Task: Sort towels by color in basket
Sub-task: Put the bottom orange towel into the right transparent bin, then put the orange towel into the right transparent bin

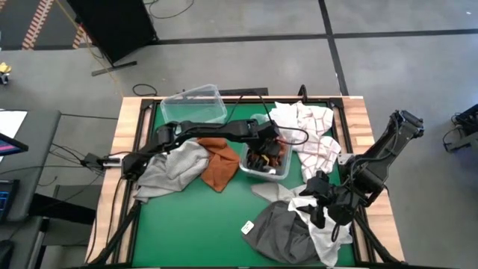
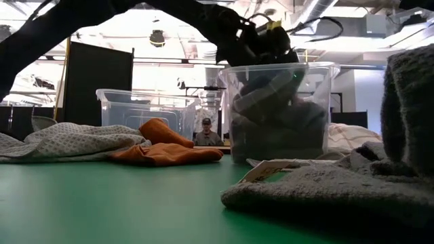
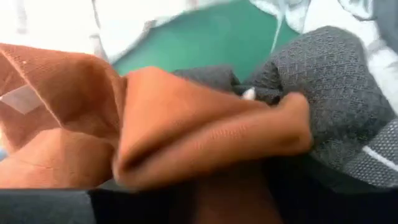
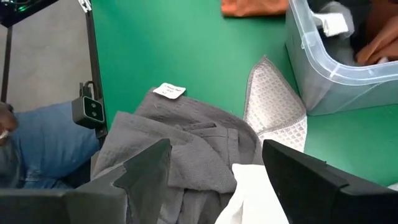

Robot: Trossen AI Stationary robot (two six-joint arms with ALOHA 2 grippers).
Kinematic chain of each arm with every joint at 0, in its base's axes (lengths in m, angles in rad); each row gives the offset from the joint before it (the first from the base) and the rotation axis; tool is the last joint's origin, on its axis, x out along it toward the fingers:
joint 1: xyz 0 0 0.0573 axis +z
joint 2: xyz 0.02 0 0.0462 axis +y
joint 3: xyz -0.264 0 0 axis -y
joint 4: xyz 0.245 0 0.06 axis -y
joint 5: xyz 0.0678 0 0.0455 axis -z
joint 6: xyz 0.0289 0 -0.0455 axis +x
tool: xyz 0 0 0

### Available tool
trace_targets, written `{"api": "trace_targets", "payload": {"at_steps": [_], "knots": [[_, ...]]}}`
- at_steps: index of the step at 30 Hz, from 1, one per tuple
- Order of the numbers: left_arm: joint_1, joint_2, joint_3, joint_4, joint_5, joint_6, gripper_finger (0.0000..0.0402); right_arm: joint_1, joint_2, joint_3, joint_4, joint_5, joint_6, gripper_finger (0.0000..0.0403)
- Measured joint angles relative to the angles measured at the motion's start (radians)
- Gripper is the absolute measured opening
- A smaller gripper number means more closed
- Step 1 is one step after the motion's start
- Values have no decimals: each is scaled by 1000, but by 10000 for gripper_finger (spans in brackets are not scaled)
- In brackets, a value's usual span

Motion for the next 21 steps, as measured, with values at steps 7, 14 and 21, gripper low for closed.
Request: {"api": "trace_targets", "payload": {"at_steps": [7,14,21], "knots": [[0,-144,-2,-5,-34,1,219,0,0,0,5,0,1,296],[0,-340,-1,-57,-56,9,219,0,0,0,8,0,1,296],[-1,-527,0,-261,-115,50,219,0,0,0,8,-1,-2,296]]}}
